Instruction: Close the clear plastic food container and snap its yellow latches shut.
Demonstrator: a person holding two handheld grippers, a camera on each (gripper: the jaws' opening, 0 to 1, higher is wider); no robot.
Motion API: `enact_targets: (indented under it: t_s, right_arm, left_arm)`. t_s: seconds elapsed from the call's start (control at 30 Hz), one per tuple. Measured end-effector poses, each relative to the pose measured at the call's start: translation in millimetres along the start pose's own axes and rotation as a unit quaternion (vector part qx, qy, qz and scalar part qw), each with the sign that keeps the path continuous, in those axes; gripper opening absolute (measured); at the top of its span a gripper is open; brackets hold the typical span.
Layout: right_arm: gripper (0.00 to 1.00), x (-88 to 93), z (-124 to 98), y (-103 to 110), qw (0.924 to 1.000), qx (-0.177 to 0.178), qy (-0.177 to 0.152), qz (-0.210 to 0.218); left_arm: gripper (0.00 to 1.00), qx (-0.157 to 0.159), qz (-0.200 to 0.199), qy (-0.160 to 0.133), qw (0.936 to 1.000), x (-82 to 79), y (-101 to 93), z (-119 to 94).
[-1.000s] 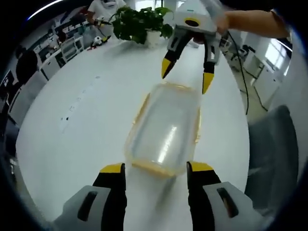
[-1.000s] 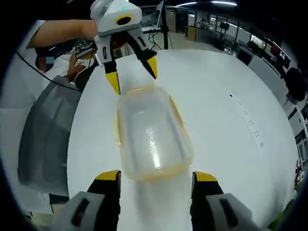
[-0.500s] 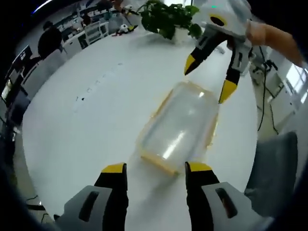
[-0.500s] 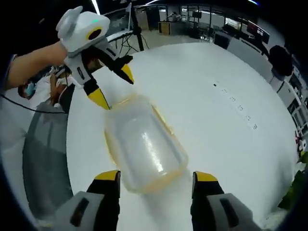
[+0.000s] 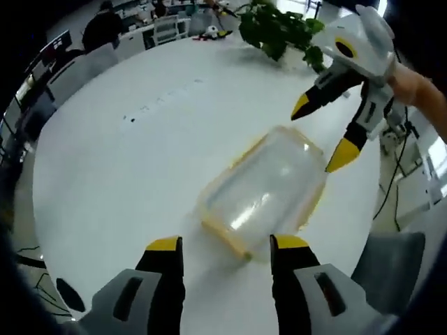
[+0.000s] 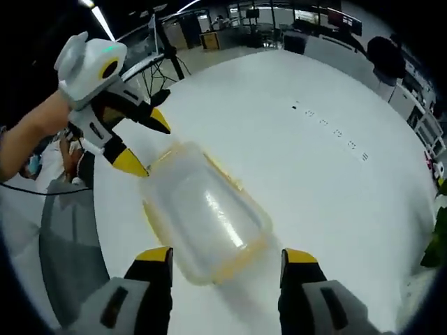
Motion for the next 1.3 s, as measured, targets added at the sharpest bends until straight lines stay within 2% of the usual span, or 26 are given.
enact_targets:
  t_s: [0.07,0.13,0.27,0.4,0.47,0.57,0.63,0.73,0.83,1.0,1.3]
  right_arm:
    - [0.6,1.8,0,-1,0.9999,0.005,0.001,0.009]
    - [0.6,3.6,1,-3,0.9996,0.011,-0.002,0.027]
    - [0.6,6.4,1,-6,0.9985,0.026,-0.006,0.048]
    - [0.6,5.9,2,-9,0.9952,0.035,-0.027,0.087]
    - [0.62,2.0,2,-8,0.992,0.035,-0.048,0.111]
    - [0.61,2.1,2,-8,0.9894,0.033,-0.058,0.128]
    - [0.6,2.2,4,-8,0.9883,0.034,-0.063,0.135]
    - [0.56,2.1,6,-7,0.9865,0.033,-0.072,0.144]
    - [0.56,3.4,8,-7,0.9861,0.035,-0.072,0.146]
    - [0.56,3.9,12,-6,0.984,0.03,-0.076,0.158]
    - [0.55,2.5,15,-5,0.982,0.027,-0.081,0.169]
  left_arm:
    - [0.45,-0.007,-0.004,-0.001,1.0,-0.6,2.3,0]
    - [0.46,-0.003,-0.036,-0.005,0.9993,-1.3,1.7,-1]
    - [0.46,-0.006,-0.049,0.0,0.9988,0.7,0.6,1]
    - [0.47,0.001,-0.075,-0.005,0.9972,1.4,-4.4,5]
    - [0.46,0.009,-0.113,-0.018,0.9934,0.3,-5.5,7]
    - [0.46,0.006,-0.121,-0.02,0.9924,3.9,-1.8,9]
    - [0.47,0.012,-0.144,-0.025,0.9893,4.4,-2.3,10]
    - [0.46,0.042,-0.213,-0.04,0.9753,3.6,-6.6,11]
    - [0.46,0.036,-0.209,-0.041,0.9765,7.3,-3.9,12]
    - [0.46,0.042,-0.228,-0.041,0.972,9.3,-5.4,15]
    - [0.45,0.045,-0.239,-0.047,0.9687,4.8,-9.4,20]
Point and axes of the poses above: the point that each gripper's makers call its tool centre point, and the gripper's own axes: z roughly forward along the fingers, y roughly to its left, x roughly out of its underside, the point moved 1 cm from there along -z, roughly backward along the fingers, and after that the axes turned 3 degrees about -x, right-handed, at the moved point
